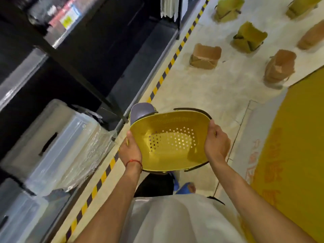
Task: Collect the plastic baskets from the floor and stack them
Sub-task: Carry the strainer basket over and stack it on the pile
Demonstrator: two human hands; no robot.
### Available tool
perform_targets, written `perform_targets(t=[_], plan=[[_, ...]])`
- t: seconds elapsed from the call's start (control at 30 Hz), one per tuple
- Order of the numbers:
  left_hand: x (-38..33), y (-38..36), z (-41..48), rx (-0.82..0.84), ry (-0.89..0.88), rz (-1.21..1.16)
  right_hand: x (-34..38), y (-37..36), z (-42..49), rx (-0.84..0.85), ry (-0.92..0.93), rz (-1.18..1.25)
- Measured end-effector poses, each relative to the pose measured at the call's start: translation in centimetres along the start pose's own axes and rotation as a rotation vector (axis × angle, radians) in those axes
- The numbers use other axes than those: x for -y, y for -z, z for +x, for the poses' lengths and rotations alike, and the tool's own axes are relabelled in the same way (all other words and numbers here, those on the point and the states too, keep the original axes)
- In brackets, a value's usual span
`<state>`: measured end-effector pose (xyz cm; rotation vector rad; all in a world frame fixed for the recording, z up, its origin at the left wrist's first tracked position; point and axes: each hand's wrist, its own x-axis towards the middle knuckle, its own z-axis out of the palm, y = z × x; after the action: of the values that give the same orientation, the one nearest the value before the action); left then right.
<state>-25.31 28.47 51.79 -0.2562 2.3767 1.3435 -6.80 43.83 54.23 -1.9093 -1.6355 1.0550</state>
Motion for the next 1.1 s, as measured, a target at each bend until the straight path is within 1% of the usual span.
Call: perform_targets(t=[0.23,0.43,0.6,0.83,1.0,1.1], plan=[[-0.5,-0.9,5.8,-0.175,0.130,-0.058,5.1,-6.6,4.6,0.173,0.164,-0.114],[-1.2,-0.3,10.0,-0.261,0.281,-0.108,10.1,-12.7,7.5,0.307,0.279,-0.205],[-1.1,-0.9,10.8,-0.439,0.415,-0.216,13.1,-17.4,10.3,0.466,0.415,-0.271],[-1.3,-5.7,10.0,-0.655,0.635,-0.273,16.1,-23.8,15.3,0.709,0.611,-0.438],[-1.2,-10.5,9.8,-0.779,0.821,-0.408,18.1,-28.3,18.3,0.843,0.730,-0.546],[-0.7,-12.9,10.0,-0.849,0.917,-0.491,18.2,-30.7,19.3,0.898,0.857,-0.526]])
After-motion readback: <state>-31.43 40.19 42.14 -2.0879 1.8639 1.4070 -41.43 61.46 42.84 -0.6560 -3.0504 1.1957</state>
